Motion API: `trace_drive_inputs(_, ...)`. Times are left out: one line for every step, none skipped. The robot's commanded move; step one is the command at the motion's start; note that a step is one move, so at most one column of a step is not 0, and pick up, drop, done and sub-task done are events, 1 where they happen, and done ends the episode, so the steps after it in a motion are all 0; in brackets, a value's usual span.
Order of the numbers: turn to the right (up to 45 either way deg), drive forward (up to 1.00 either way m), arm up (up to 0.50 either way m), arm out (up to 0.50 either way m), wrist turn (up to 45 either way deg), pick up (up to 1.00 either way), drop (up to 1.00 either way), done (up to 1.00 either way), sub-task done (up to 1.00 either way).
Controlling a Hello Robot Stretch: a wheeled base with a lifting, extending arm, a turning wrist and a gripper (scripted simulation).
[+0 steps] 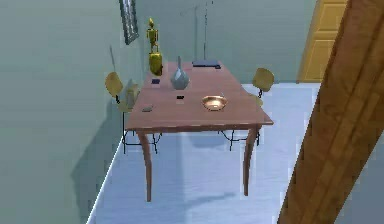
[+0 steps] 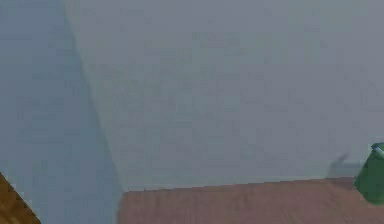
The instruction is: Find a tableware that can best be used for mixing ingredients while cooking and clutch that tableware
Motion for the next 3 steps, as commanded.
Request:
trace_drive_inputs(0.0, 0.5, 0.0, 0.0, 0.0, 0.0, 0.0, 0.0, 0.0)
trace_drive_inputs(18.0, 0.0, 0.0, 0.0, 0.0, 0.0, 0.0, 0.0, 0.0)
trace_drive_inputs(0.0, 0.35, 0.0, 0.0, 0.0, 0.0, 0.0, 0.0, 0.0)
